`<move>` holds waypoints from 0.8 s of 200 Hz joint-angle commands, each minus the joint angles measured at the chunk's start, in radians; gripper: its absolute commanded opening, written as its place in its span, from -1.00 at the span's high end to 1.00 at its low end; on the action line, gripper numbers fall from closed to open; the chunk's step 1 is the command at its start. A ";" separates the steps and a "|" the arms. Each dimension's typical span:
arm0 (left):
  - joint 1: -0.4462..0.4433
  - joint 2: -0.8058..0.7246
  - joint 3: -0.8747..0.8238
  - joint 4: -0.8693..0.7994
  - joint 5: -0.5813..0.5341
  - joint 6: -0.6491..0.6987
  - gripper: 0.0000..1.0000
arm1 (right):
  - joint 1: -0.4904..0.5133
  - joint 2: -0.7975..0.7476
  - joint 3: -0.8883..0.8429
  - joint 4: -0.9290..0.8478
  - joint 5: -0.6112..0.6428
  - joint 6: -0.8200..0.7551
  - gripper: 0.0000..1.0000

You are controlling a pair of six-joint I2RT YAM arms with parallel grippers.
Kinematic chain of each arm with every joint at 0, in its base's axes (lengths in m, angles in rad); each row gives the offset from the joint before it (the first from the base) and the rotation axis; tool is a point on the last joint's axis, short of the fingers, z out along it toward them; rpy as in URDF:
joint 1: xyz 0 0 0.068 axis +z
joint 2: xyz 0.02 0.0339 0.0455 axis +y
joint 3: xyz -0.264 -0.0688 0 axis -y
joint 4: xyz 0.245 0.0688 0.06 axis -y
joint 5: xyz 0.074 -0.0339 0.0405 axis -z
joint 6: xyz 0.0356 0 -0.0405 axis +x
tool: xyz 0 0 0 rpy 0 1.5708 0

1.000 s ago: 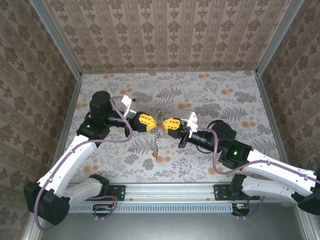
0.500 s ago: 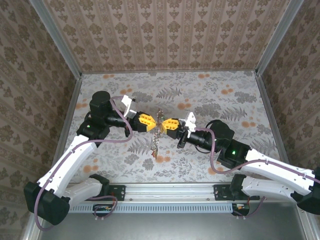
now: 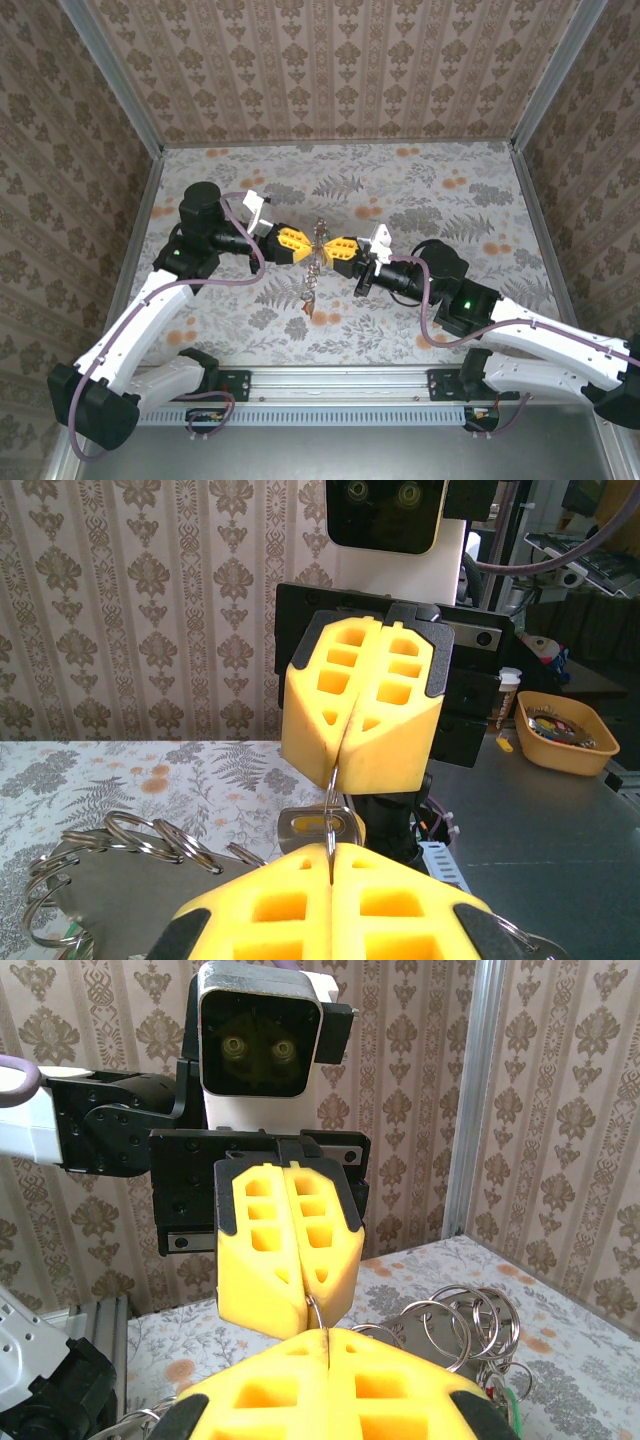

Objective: Put the keys on the keyring

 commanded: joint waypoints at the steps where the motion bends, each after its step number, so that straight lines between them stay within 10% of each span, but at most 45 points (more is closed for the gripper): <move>1: -0.001 -0.016 0.015 0.049 0.026 -0.015 1.00 | 0.007 0.009 0.004 0.039 -0.025 0.019 1.00; 160: 0.002 -0.014 0.015 0.043 0.018 -0.007 1.00 | 0.007 -0.027 0.006 0.002 -0.016 0.028 1.00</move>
